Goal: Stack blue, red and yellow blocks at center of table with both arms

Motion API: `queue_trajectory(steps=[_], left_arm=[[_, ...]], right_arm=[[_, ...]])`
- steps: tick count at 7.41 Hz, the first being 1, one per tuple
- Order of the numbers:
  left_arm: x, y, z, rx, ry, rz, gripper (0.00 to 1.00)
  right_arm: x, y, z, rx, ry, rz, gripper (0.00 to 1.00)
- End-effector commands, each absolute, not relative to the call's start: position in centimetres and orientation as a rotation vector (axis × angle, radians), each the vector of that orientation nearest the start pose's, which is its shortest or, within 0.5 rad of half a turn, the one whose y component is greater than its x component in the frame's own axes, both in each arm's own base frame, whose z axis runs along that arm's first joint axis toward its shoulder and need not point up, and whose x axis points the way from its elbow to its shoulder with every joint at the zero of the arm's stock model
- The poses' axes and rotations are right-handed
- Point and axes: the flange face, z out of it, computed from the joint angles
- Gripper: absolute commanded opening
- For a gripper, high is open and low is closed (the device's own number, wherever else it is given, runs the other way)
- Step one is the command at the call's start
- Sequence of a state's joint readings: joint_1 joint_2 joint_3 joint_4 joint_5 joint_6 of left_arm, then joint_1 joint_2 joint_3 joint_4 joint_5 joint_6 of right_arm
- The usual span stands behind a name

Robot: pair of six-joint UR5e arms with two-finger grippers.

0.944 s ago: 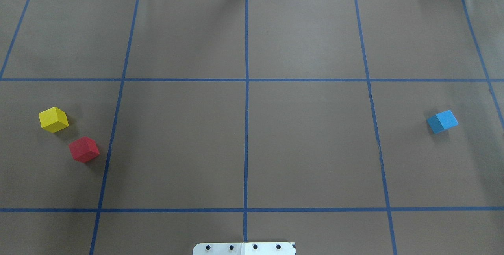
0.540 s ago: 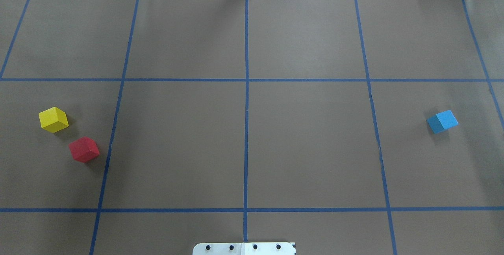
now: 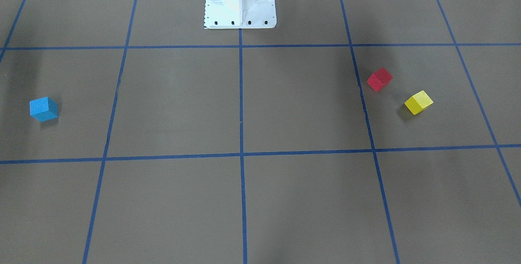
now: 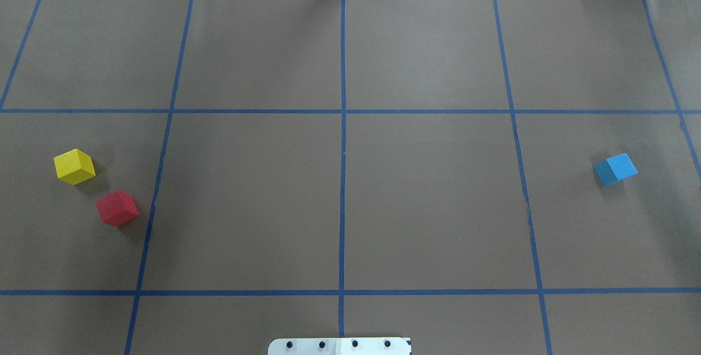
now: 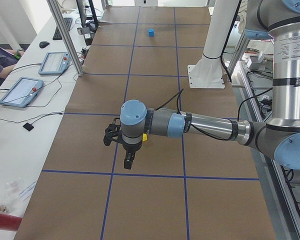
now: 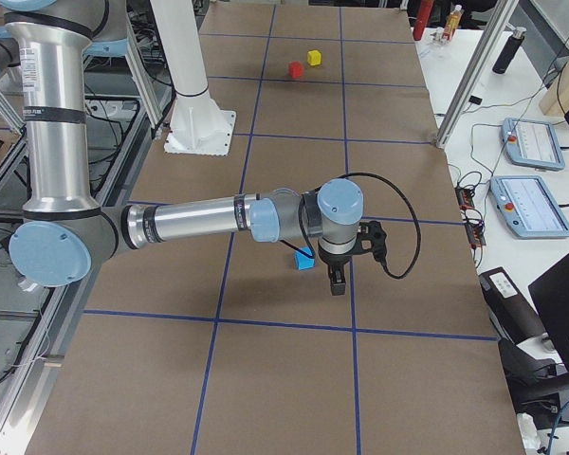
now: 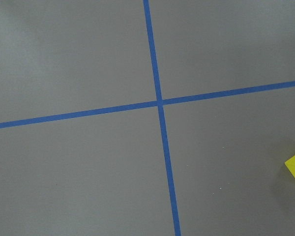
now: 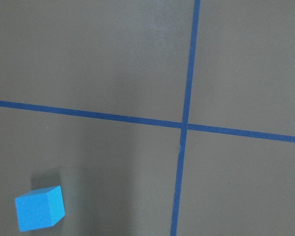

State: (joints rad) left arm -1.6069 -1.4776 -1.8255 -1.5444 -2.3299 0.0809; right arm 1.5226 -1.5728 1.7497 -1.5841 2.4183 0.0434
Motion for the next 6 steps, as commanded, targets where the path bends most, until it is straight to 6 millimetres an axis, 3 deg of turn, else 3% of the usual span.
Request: queue_trajectory(steps=[1, 3, 4, 6], left_arm=[[-8.1, -45.0, 56.5, 0.203, 0.749, 0.107, 1.0], [-8.1, -45.1, 55.9, 0.214, 0.748, 0.111, 1.0], [-8.1, -45.1, 55.6, 0.22, 0.747, 0.111, 1.0], [-8.1, -45.2, 55.1, 0.227, 0.746, 0.113, 1.0]], right_arm=[[-2.1, -49.5, 55.4, 0.115, -0.892, -0.128, 0.99], [-9.0, -47.8, 54.8, 0.138, -0.93, -0.109, 0.99], [-11.8, -46.6, 55.8, 0.136, -0.912, -0.118, 0.99], [-15.6, -45.3, 58.2, 0.102, -0.872, -0.176, 0.99]])
